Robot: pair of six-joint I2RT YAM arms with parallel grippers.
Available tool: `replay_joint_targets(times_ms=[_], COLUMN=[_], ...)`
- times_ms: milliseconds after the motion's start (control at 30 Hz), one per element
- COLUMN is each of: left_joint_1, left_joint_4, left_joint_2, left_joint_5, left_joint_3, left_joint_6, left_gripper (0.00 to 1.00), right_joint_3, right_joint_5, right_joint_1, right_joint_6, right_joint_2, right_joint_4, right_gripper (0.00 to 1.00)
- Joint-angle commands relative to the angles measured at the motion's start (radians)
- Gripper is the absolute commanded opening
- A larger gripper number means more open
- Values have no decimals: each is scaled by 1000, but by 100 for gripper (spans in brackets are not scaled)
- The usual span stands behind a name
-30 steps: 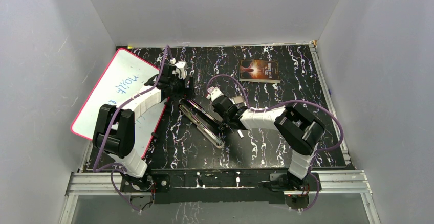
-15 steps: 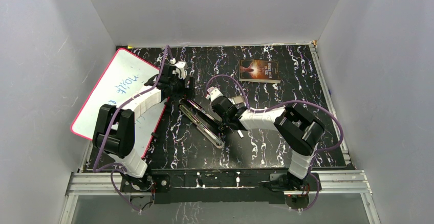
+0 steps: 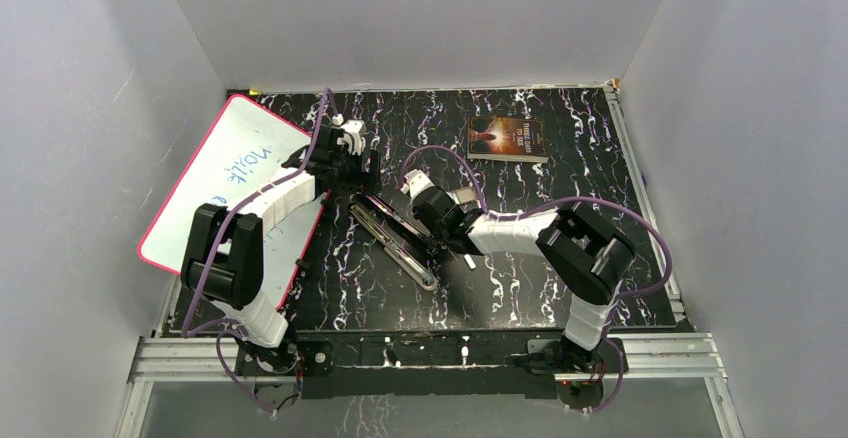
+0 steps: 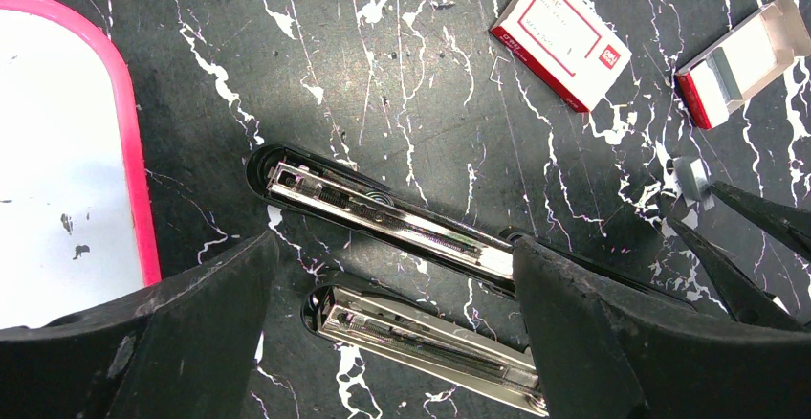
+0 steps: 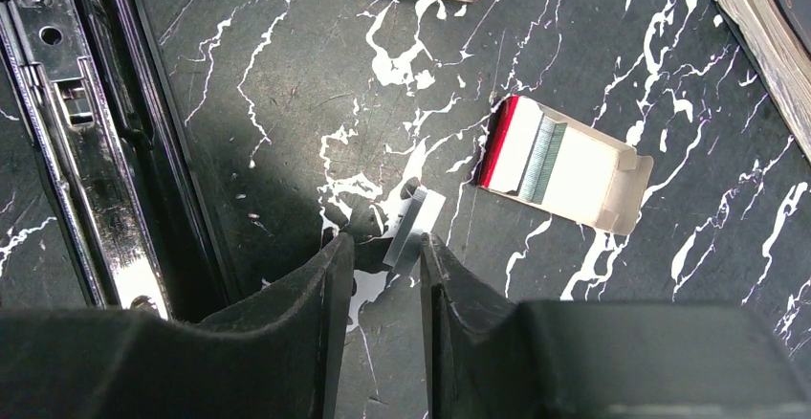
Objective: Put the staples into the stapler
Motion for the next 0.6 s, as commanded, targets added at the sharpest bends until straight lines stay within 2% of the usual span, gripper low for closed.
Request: replay_joint_targets(times_ms=[0, 200, 567], left_joint_1=[3, 2, 2], left_joint_4=[-14, -14, -14], left_joint_2=[-20, -21, -19], left_joint_5=[3, 3, 4], left_joint_3=[33, 33, 31], left_joint_6=[9, 9, 7], left_gripper=[92, 92, 92], right_joint_3=[7, 20, 60], right_joint_5=[-37, -12, 91], right_joint_1=[7, 7, 10], right_joint_6=[21, 8, -61], right_joint_2=[-23, -13, -4], right_joint_4=[7, -4, -41], right_gripper=[36, 24, 14])
